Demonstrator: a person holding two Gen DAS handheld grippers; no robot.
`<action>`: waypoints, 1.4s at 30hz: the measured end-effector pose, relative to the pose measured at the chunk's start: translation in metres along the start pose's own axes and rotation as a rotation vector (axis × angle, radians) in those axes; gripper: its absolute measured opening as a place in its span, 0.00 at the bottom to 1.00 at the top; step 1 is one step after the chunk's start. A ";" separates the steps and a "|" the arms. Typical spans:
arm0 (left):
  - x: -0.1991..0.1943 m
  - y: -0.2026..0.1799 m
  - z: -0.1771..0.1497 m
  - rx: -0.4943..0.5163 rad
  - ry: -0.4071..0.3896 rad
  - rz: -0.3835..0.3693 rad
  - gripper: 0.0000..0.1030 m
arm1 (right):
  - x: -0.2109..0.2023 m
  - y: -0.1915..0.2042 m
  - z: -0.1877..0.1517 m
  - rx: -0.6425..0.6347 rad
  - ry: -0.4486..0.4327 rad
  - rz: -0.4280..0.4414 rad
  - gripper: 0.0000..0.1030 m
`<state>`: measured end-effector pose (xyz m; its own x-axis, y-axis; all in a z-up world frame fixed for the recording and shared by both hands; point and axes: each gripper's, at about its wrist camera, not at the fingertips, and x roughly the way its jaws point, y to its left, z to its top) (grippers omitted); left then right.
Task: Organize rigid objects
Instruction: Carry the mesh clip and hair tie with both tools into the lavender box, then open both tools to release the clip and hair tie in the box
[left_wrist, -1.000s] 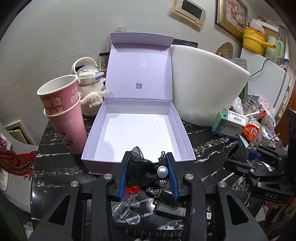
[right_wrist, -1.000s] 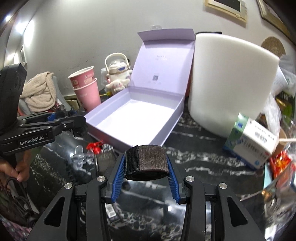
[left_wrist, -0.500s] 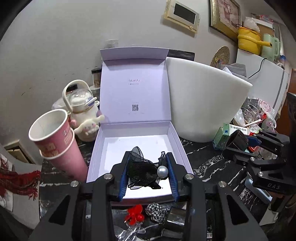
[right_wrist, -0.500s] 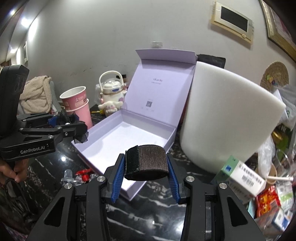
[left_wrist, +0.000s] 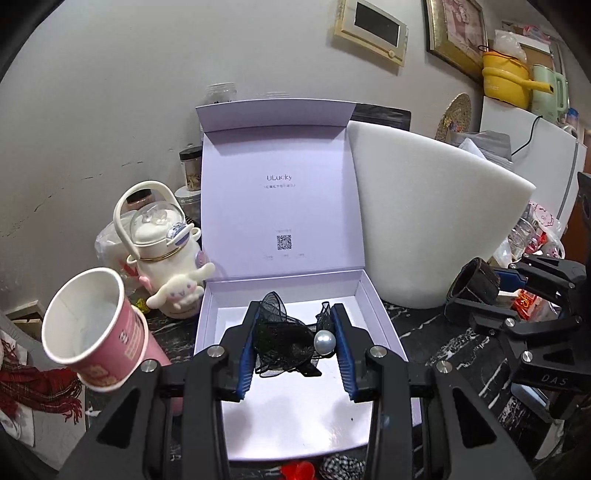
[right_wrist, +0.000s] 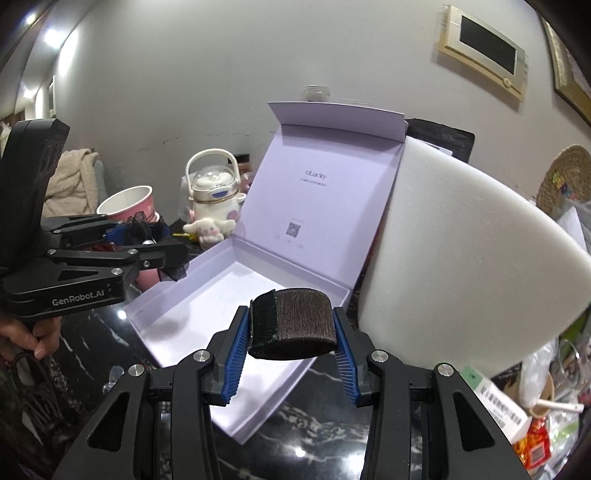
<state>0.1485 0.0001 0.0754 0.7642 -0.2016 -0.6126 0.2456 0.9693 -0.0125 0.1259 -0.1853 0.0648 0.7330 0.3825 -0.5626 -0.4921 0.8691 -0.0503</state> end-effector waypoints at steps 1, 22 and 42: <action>0.004 0.001 0.002 0.000 0.002 0.001 0.36 | 0.004 -0.001 0.003 0.001 0.003 0.004 0.41; 0.085 0.025 0.021 0.002 0.075 -0.003 0.36 | 0.076 0.012 0.041 -0.122 0.053 0.067 0.42; 0.139 0.029 0.017 0.014 0.151 0.068 0.36 | 0.132 -0.008 0.036 -0.060 0.144 0.059 0.42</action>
<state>0.2722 -0.0019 0.0032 0.6812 -0.1106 -0.7237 0.2053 0.9777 0.0438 0.2440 -0.1304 0.0209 0.6293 0.3794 -0.6783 -0.5626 0.8245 -0.0608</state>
